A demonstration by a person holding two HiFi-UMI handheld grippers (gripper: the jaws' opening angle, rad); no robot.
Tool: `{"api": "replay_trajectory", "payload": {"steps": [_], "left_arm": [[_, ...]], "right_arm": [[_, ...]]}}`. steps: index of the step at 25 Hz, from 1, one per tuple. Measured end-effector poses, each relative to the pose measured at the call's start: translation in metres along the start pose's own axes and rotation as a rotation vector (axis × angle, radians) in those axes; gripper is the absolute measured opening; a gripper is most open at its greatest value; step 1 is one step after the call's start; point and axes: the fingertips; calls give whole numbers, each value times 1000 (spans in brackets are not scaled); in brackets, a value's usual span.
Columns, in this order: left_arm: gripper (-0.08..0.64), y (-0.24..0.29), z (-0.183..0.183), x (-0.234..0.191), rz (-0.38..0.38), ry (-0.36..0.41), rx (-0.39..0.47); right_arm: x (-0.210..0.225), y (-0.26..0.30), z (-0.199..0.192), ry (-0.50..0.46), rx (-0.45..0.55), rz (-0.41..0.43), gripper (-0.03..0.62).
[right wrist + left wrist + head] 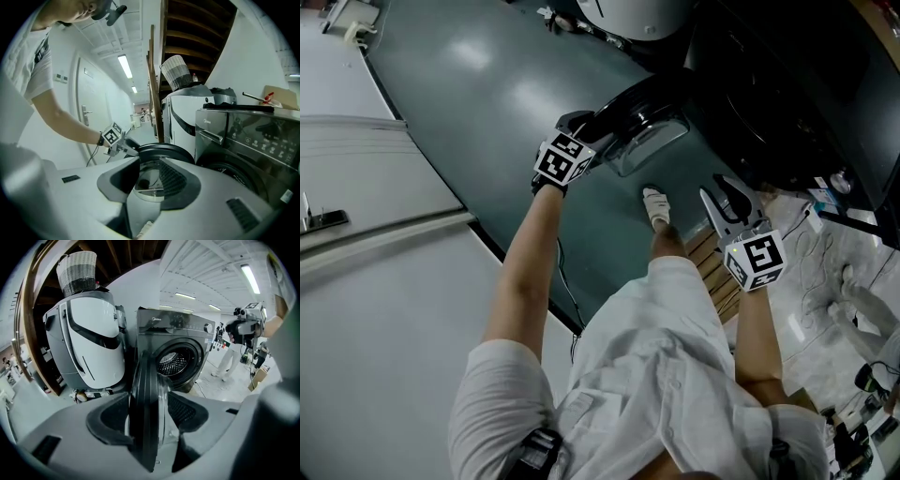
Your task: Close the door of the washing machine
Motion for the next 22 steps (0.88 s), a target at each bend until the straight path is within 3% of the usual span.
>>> {"api": "replay_trajectory", "payload": {"steps": [15,22], "left_arm": [[321,-14,-7,109,-46,-27,24],[321,-12,-6,179,-103,17,30]], "right_arm": [[-54,-109,-46,27,44,-95,146],[-76,-175,-83,55,36,-178,146]]}}
Point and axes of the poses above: the fingertips, and each gripper's own axes: y forward along the fingers, x to its right, z out of its top, and after that the axes turned 10 degrees about -x, right-handed
